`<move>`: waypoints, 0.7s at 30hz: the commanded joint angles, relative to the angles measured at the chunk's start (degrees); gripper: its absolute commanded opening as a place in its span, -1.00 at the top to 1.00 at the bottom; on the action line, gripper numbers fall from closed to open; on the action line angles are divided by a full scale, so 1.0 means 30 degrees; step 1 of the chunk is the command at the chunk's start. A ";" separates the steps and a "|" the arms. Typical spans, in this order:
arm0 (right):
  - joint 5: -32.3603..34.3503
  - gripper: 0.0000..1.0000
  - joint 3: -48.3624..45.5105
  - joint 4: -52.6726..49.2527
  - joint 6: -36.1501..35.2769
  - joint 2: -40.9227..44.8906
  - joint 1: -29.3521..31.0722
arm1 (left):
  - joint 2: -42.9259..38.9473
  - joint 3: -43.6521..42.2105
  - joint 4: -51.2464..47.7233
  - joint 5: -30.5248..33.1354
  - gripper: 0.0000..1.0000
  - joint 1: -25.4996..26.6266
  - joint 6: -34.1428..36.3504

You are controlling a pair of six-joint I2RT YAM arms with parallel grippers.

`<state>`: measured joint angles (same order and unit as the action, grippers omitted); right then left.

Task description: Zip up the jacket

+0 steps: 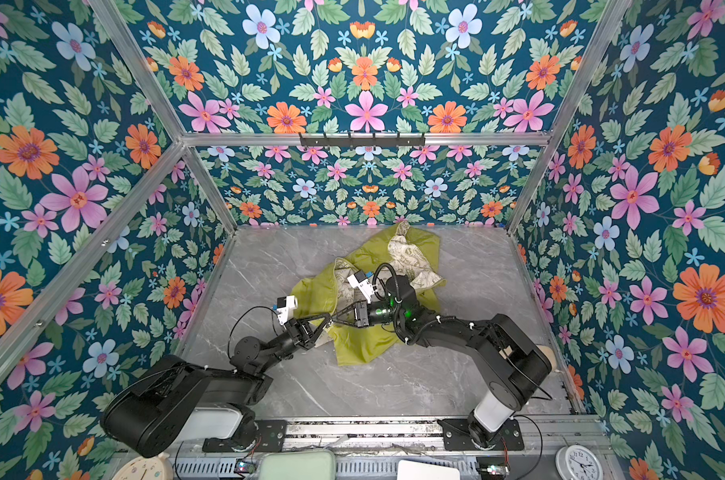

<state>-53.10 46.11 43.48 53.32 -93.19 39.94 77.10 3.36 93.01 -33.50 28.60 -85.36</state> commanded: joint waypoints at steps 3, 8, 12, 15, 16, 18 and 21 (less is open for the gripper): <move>-0.0203 1.00 0.0144 0.0748 -0.0221 -0.0030 0.0043 | 0.0029 -0.0005 0.0898 -0.0030 1.00 0.0015 0.0029; 0.0565 1.00 0.0158 -0.0446 -0.0871 0.0289 0.0038 | 0.0231 -0.0092 0.0900 -0.0055 1.00 0.0012 -0.0022; 0.1361 1.00 0.0264 -0.1757 -0.1445 0.0586 0.0038 | 0.0266 -0.0239 0.0900 0.0094 0.76 0.0016 -0.0022; 0.1441 1.00 0.0335 -0.2146 -0.1601 0.0623 0.0038 | 0.0179 -0.0263 0.0900 0.0135 0.55 0.0006 -0.0022; 0.1492 1.00 0.0331 -0.2246 -0.1645 0.0638 0.0048 | 0.0143 -0.0283 0.0913 0.0143 0.48 0.0029 -0.0022; 0.1670 1.00 0.0391 -0.2652 -0.1825 0.0696 0.0037 | 0.0057 -0.0298 0.0901 0.0168 0.36 0.0037 -0.0022; 0.1898 1.00 0.0363 -0.2841 -0.1882 0.0740 0.0038 | 0.0008 -0.0355 0.0899 0.0203 0.26 0.0015 -0.0022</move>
<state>-48.66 46.94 35.42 48.88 -91.33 40.03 77.38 2.44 92.79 -32.86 28.62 -85.54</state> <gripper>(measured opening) 0.054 0.364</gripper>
